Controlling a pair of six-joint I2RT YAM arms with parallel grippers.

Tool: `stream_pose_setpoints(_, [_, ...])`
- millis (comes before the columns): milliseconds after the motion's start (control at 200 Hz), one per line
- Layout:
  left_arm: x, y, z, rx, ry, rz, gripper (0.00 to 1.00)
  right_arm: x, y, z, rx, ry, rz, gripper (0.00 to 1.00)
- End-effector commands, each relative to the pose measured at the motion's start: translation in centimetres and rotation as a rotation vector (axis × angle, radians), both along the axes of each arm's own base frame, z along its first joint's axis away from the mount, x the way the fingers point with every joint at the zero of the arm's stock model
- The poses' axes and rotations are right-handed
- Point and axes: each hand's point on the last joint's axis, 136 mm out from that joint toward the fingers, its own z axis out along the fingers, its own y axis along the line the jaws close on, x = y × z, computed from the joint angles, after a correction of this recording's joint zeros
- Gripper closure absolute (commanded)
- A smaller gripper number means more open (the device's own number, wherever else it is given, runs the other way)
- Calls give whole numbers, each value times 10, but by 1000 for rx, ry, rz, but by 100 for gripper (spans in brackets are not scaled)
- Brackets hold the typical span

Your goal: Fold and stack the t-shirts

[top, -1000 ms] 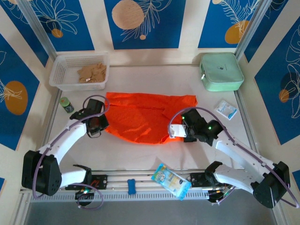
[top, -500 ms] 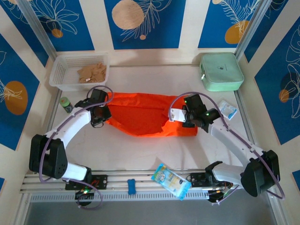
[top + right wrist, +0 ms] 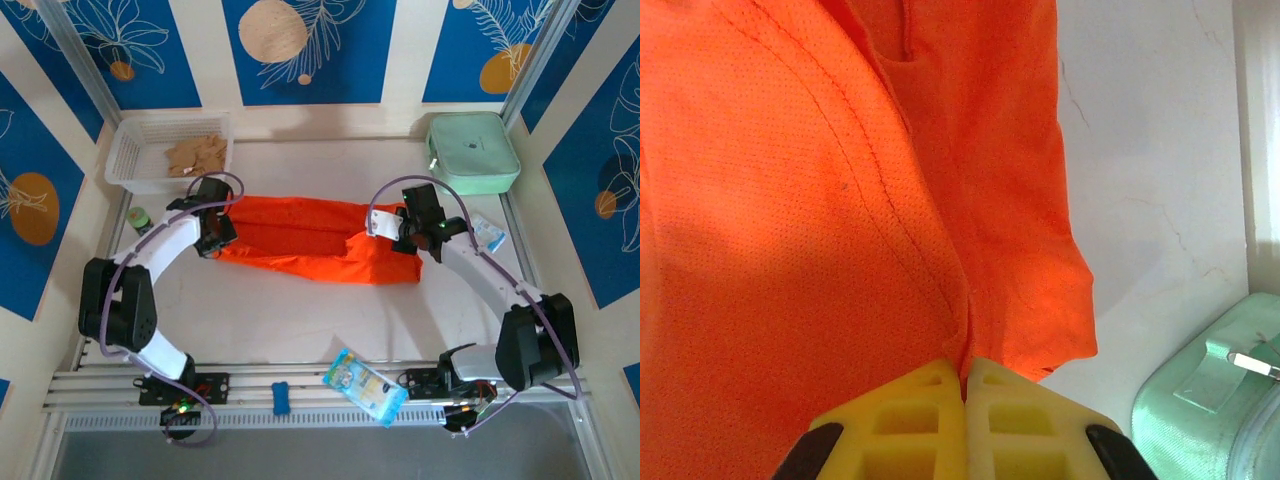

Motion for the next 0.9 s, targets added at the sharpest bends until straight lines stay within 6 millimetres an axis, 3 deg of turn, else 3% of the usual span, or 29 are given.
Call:
stream_pose_setpoints(0, [7,10,0,39,20,15,100,17,6,9,46,-35,6,100])
stream_pose_setpoints(395, [18,12,-11,54,49,44,100,48,2,-9,56,-32,-36,100])
stream_pose_setpoints(896, [25,15,-20,57,65,83,87,75,-5,-36,62,-4,-68,100])
